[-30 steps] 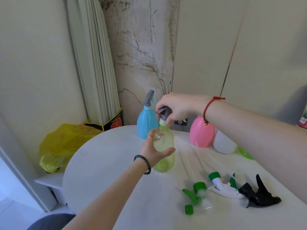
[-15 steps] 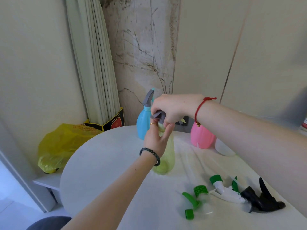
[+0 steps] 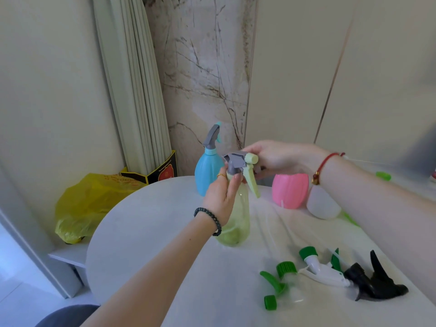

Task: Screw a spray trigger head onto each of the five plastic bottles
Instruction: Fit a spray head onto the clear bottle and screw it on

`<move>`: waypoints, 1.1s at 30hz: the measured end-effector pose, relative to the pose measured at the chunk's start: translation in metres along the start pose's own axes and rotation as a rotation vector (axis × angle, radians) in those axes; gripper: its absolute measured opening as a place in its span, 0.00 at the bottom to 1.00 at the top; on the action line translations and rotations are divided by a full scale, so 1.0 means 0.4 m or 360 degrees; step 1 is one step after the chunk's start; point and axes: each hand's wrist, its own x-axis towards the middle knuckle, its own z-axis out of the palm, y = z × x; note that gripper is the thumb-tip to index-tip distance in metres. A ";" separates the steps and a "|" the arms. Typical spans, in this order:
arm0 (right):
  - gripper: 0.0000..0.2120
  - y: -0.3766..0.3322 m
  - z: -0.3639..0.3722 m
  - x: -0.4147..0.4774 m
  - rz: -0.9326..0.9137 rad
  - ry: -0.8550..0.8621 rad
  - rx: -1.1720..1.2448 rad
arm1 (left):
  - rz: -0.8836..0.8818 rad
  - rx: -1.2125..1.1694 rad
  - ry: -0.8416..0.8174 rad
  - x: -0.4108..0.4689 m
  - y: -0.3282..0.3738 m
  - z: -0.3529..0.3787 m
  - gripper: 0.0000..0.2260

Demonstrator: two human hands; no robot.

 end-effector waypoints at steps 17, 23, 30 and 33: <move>0.13 0.130 0.231 0.048 -0.0612 0.1378 0.0850 | -0.0505 -0.1291 0.0406 0.029 0.022 -0.097 0.25; 0.10 0.123 0.245 0.064 -0.0576 0.1431 0.0772 | -0.0044 -0.0701 0.0107 -0.002 0.073 -0.103 0.11; 0.13 0.123 0.255 0.065 -0.0585 0.1361 0.0849 | -0.0044 -0.0720 0.0165 0.009 0.052 -0.090 0.04; 0.05 0.135 0.261 0.059 -0.0645 0.1269 0.0753 | -0.0068 -0.0730 0.0151 0.011 0.044 -0.092 0.04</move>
